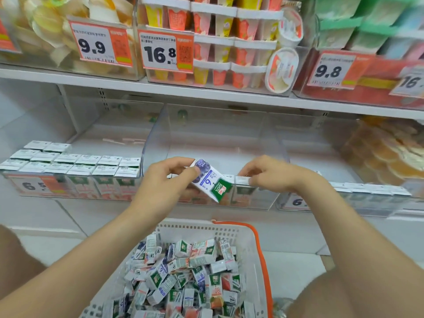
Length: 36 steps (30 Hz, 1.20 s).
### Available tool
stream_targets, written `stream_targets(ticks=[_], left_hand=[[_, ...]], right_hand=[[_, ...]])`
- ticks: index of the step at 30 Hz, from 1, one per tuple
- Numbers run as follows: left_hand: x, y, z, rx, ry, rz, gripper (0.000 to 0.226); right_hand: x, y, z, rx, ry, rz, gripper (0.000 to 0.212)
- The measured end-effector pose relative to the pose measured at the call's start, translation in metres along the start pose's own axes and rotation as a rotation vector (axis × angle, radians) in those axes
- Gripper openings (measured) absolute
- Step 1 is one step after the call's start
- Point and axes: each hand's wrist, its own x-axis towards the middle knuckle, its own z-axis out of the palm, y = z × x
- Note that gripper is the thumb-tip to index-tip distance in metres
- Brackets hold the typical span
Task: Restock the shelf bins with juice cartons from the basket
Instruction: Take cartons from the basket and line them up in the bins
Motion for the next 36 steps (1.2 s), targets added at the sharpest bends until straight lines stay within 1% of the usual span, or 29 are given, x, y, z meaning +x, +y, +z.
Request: stream_targets(ticks=[2,3,5,6,7,8,9,10,11,12,14,17,20,22,24,25,27,30,33,36], left_hand=[[-0.002,0.002,0.005,-0.050,0.005,-0.014,0.014],[-0.002,0.002,0.007,-0.082,0.009,-0.024,0.014],[-0.003,0.004,0.011,-0.147,0.011,-0.052,0.014],[-0.003,0.006,0.015,-0.199,0.001,-0.064,0.014],[-0.004,0.008,0.019,-0.268,-0.008,-0.075,0.016],[-0.005,0.011,0.023,-0.352,-0.018,-0.088,0.020],[-0.007,0.013,0.027,-0.443,-0.033,-0.100,0.025],[-0.009,0.016,0.031,-0.521,-0.062,-0.112,0.030],[-0.013,0.019,0.036,-0.563,-0.109,-0.119,0.033],[-0.016,0.021,0.039,-0.536,-0.159,-0.116,0.034],[-0.022,0.024,0.048,-0.271,-0.252,-0.062,0.032],[-0.029,0.028,0.068,0.166,-0.319,0.112,0.027],[-0.032,0.025,0.093,0.543,-0.307,0.421,0.028],[-0.032,0.023,0.113,0.676,-0.319,0.592,0.027],[-0.029,0.018,0.134,0.744,-0.313,0.684,0.028],[-0.025,0.014,0.145,0.783,-0.295,0.714,0.029],[-0.017,0.007,0.165,0.868,-0.268,0.744,0.034],[-0.003,-0.003,0.187,1.033,-0.240,0.772,0.040],[0.009,-0.015,0.197,1.191,-0.189,0.802,0.040],[0.016,-0.027,0.197,1.307,-0.165,0.813,0.036]], right_hand=[[-0.003,-0.009,0.003,-0.046,0.012,-0.021,0.033],[-0.006,-0.014,0.005,-0.079,0.076,-0.042,0.031],[-0.016,-0.027,0.008,-0.075,0.320,-0.097,0.031],[-0.024,-0.034,0.009,0.026,0.420,-0.125,0.034],[-0.034,-0.041,0.009,0.215,0.467,-0.143,0.034],[-0.046,-0.048,0.008,0.442,0.446,-0.155,0.028],[-0.056,-0.054,0.007,0.643,0.377,-0.154,0.021],[-0.065,-0.054,0.008,0.795,0.327,-0.142,0.021],[-0.071,-0.051,0.009,0.903,0.310,-0.120,0.026],[-0.076,-0.044,0.009,0.983,0.327,-0.100,0.029],[-0.087,-0.031,0.005,1.037,0.414,-0.087,0.026],[-0.102,-0.006,-0.007,0.985,0.544,-0.114,0.019],[-0.113,0.030,-0.022,0.832,0.759,-0.106,0.023],[-0.119,0.060,-0.029,0.600,0.873,-0.074,0.030],[-0.125,0.088,-0.035,0.241,0.917,0.007,0.038],[-0.127,0.099,-0.037,0.106,0.910,0.049,0.042],[-0.128,0.117,-0.040,0.003,0.880,0.107,0.044],[-0.117,0.138,-0.043,-0.048,0.799,0.163,0.047],[-0.099,0.150,-0.041,-0.122,0.657,0.183,0.052],[-0.084,0.156,-0.038,-0.137,0.490,0.207,0.051]])
